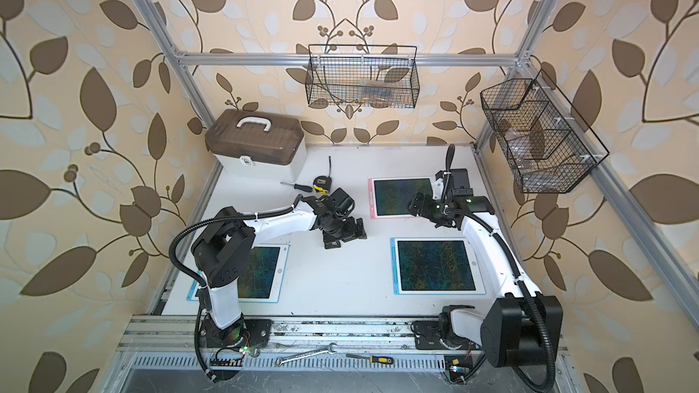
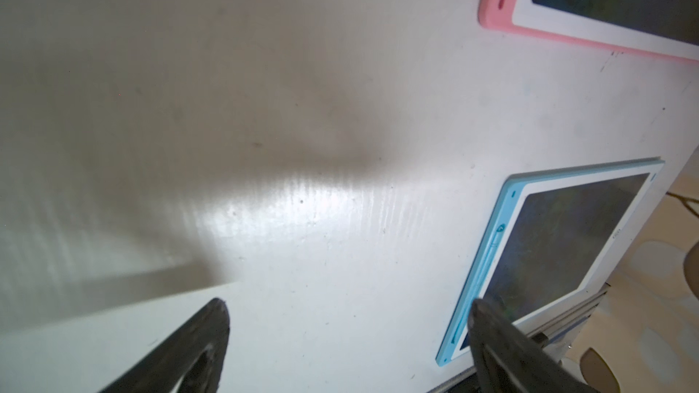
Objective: Place the stylus back onto the writing tablet
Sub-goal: Move the writing tablet to the center of the board.
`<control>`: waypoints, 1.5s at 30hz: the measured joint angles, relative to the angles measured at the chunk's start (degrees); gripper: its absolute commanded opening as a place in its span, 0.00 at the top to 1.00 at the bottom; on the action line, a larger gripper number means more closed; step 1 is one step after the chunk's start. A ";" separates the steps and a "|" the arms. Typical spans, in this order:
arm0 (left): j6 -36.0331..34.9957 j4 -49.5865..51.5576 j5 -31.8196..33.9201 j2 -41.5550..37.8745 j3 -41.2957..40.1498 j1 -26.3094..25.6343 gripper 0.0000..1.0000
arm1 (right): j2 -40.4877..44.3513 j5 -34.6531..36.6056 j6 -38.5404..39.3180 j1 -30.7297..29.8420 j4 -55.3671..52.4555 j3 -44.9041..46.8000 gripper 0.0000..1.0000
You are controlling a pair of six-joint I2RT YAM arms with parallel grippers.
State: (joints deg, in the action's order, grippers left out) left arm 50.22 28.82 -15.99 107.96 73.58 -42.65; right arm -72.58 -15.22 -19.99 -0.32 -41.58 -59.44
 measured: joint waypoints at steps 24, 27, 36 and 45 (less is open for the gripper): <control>-1.66 -1.40 2.12 0.20 3.39 1.88 0.01 | -12.17 0.61 0.11 5.16 -0.83 -4.35 0.09; -1.68 -1.64 2.10 0.20 3.34 2.25 0.01 | -13.62 0.66 0.13 6.54 -0.66 -5.33 0.09; -2.38 0.96 1.22 1.75 7.76 4.17 0.01 | -16.87 -0.02 0.07 7.96 2.67 -6.23 0.09; -3.63 2.56 -0.74 6.01 13.60 7.21 0.01 | -18.23 0.02 0.17 8.76 4.52 -6.23 0.09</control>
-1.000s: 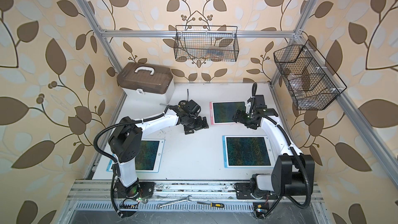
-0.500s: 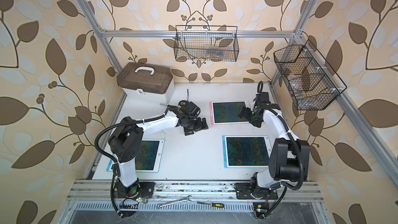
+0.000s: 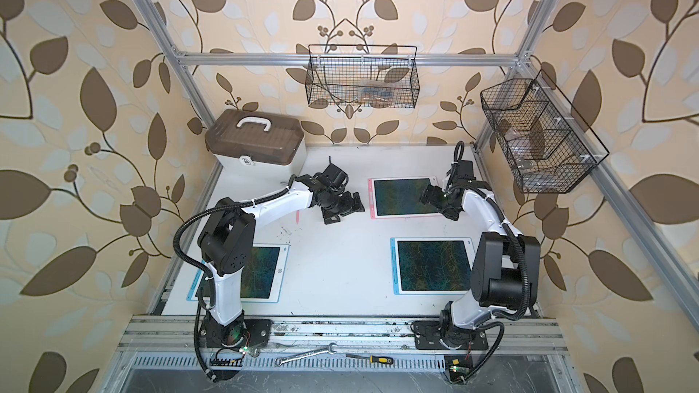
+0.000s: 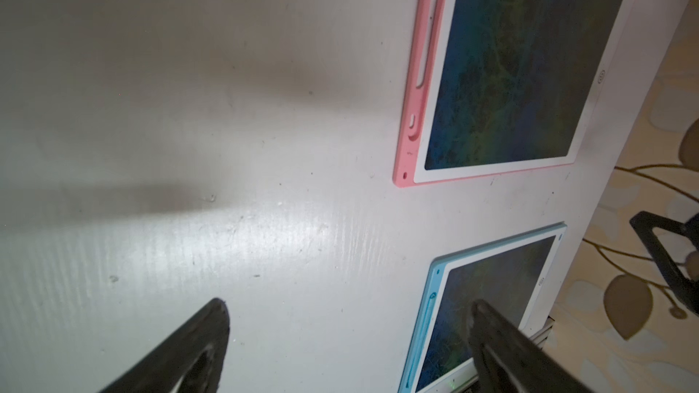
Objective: Place the stylus back onto the writing tablet
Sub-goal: Move the writing tablet to the center of the board.
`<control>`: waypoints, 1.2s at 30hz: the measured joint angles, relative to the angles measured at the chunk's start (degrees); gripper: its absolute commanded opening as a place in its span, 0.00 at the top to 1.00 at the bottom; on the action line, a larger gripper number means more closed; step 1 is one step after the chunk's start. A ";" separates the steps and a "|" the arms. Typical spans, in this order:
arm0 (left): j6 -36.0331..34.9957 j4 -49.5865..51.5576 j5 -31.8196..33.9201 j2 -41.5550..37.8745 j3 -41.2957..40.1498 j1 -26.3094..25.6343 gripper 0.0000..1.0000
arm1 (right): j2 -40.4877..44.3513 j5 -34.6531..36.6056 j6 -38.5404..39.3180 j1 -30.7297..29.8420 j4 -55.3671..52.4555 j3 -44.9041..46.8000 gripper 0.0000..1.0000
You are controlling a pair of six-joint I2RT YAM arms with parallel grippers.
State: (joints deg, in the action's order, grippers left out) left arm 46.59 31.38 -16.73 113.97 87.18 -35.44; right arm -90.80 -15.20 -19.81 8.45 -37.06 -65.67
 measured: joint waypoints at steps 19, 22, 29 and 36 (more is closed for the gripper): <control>1.16 -0.92 -1.05 1.66 -0.07 0.68 0.01 | -4.59 0.13 2.05 1.92 0.85 0.00 0.09; 1.38 -1.53 -1.07 1.90 -0.04 0.68 0.01 | -5.60 0.00 2.12 2.73 0.94 -0.04 0.09; 1.88 -3.45 -1.33 4.96 0.33 0.68 0.01 | -9.60 -0.09 2.16 4.87 1.55 -3.91 0.09; 3.37 -6.25 -1.49 6.97 1.60 0.68 0.01 | -16.13 -0.46 2.56 7.41 2.58 -9.68 0.09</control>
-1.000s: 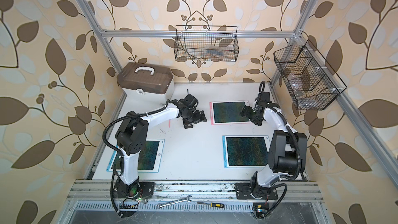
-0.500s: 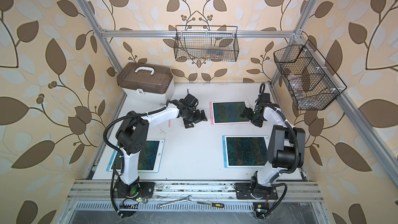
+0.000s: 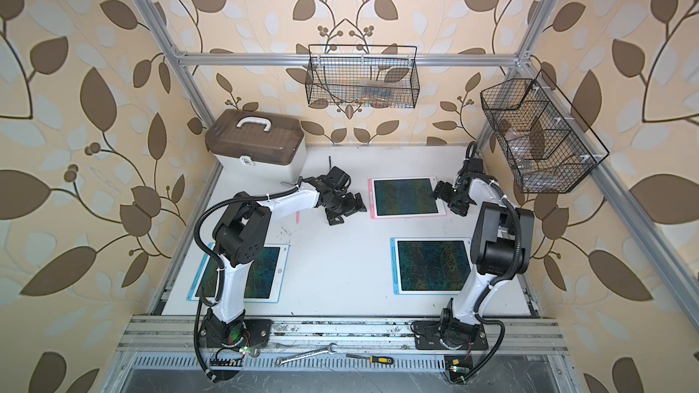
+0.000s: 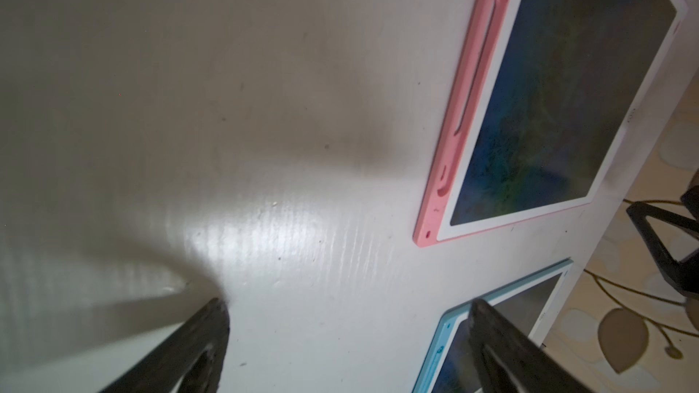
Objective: Place the stylus back onto the writing tablet
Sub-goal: Move the writing tablet to the center of the board.
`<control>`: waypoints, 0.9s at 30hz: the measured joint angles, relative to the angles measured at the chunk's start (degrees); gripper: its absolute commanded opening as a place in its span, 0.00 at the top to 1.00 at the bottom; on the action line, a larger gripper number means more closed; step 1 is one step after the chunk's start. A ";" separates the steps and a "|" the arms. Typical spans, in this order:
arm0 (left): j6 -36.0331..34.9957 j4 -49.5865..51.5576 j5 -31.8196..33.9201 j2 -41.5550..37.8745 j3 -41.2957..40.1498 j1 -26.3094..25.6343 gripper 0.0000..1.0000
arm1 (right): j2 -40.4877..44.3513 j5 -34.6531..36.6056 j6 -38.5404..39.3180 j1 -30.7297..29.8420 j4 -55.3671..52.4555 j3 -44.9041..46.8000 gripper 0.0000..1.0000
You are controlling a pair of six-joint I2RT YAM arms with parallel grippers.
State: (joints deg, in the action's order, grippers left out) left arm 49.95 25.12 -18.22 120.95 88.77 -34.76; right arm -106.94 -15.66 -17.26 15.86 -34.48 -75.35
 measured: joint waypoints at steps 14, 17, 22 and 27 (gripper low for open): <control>4.94 -6.47 -1.20 6.73 7.98 0.31 0.01 | -7.10 -1.73 -0.09 0.33 0.59 -4.59 0.09; 5.84 -7.50 -1.42 7.91 9.42 0.22 0.01 | -7.13 -2.58 -0.28 0.28 1.01 -4.59 0.09; 6.16 -8.31 -2.23 9.55 11.54 0.17 0.01 | -7.26 -4.15 -0.72 0.28 1.53 -4.48 0.09; 6.49 -8.92 -2.38 10.01 12.09 -0.15 0.01 | -8.11 -5.22 -0.90 0.28 1.79 -4.46 0.10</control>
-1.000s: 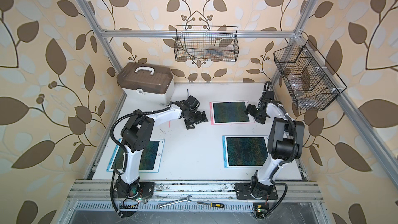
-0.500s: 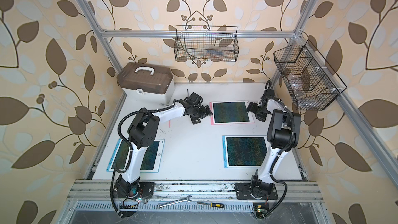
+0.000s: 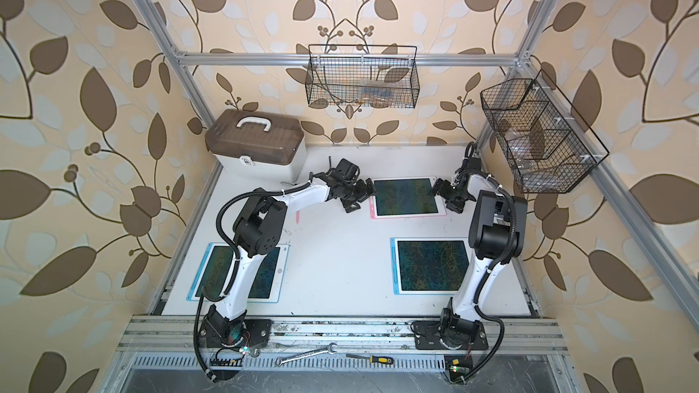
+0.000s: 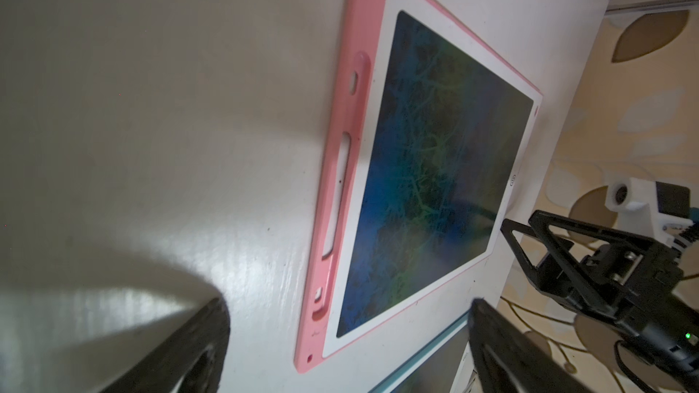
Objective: Place the stylus back onto the writing tablet
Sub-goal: Move the writing tablet to the center of the board.
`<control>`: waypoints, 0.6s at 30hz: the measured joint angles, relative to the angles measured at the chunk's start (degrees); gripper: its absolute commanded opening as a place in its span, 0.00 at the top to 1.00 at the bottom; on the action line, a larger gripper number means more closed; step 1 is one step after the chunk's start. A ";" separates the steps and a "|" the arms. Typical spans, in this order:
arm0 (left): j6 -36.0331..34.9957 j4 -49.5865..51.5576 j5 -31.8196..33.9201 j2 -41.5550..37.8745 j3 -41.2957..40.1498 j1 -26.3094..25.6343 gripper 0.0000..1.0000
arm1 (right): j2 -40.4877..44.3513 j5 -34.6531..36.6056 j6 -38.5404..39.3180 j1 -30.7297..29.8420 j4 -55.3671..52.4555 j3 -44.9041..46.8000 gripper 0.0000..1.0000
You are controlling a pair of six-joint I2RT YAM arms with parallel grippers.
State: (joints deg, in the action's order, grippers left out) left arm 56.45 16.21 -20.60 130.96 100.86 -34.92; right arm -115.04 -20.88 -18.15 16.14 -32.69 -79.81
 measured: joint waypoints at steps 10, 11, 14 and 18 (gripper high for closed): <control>0.61 -0.17 -0.33 0.83 1.11 -0.02 0.01 | -0.22 -0.85 -0.02 -0.02 0.70 -0.02 0.10; 0.61 -0.13 -0.39 1.14 1.55 -0.02 0.01 | -0.24 -0.83 -0.02 -0.07 0.76 -0.02 0.10; 0.61 -0.07 -0.57 2.23 3.17 -0.02 0.01 | -0.24 -0.76 0.00 -0.37 0.90 -0.02 0.10; 0.59 -0.26 -1.29 3.17 4.42 -0.02 0.01 | -0.24 -0.74 0.00 -1.03 0.98 -0.02 0.11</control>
State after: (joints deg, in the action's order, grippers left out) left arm 57.04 15.94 -21.89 134.13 105.27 -34.94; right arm -115.28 -21.63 -18.15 15.11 -31.70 -79.83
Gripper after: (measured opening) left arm 0.988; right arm 0.897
